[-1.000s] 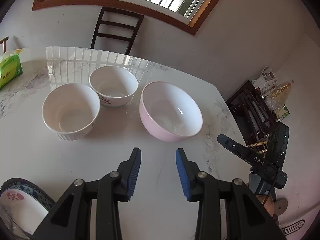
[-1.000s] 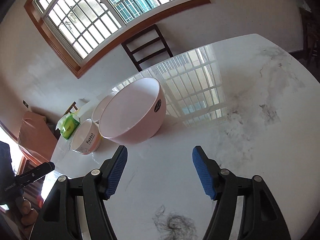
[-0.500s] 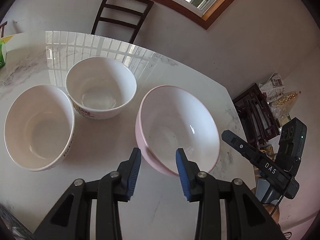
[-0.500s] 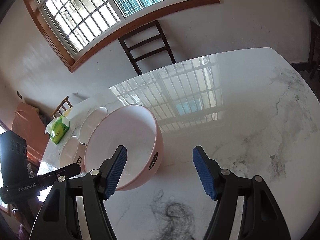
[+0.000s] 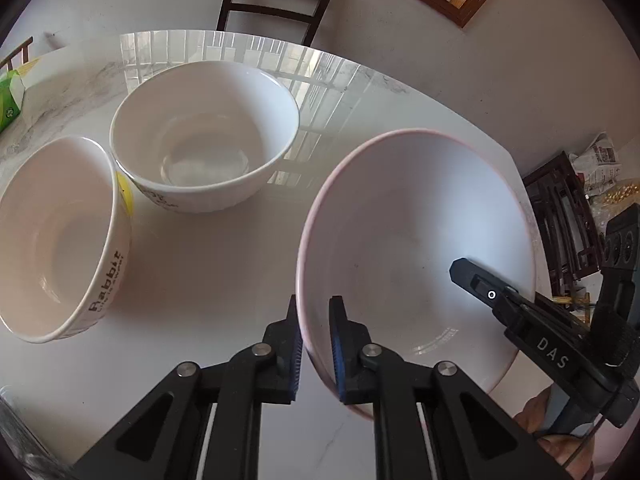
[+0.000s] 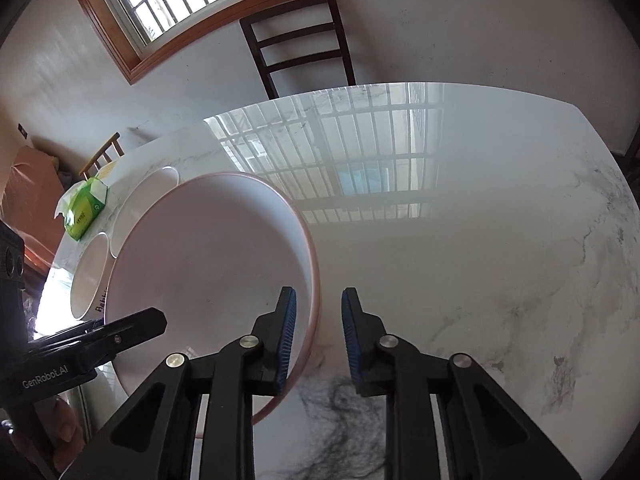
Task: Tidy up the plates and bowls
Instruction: 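Lift the pink bowl off the table with the right gripper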
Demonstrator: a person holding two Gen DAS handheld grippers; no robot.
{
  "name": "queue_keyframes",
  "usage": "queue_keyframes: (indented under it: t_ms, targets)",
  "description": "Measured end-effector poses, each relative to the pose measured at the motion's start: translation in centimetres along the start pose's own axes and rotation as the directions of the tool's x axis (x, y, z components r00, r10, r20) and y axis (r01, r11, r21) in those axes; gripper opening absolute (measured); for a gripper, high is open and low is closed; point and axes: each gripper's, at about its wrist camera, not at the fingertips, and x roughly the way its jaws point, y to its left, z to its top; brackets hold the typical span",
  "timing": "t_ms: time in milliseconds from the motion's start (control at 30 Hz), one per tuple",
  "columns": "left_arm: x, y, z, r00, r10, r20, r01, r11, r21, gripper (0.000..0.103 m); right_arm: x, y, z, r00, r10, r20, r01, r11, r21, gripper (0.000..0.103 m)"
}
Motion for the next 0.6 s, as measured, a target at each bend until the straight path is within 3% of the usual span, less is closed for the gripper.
queue_keyframes:
  t_ms: [133, 333, 600]
  targets:
    - [-1.7, 1.1, -1.7, 0.999, -0.046, -0.014, 0.046, 0.998, -0.031, 0.009, -1.2, 0.1, -1.0, 0.999, 0.048, -0.011, -0.048, 0.998, 0.029, 0.017]
    - [-7.9, 1.9, -7.3, 0.999, -0.006, 0.041, 0.006, 1.0, 0.0, 0.01, -4.7, 1.9, -4.6, 0.99, 0.137, -0.039, -0.135, 0.99, 0.04, 0.019]
    - [-14.5, 4.1, -15.5, 0.996, 0.025, 0.091, -0.027, 1.0, 0.014, 0.01, -8.9, 6.4, -11.9, 0.97, 0.224, -0.096, -0.224, 0.975, 0.006, 0.019]
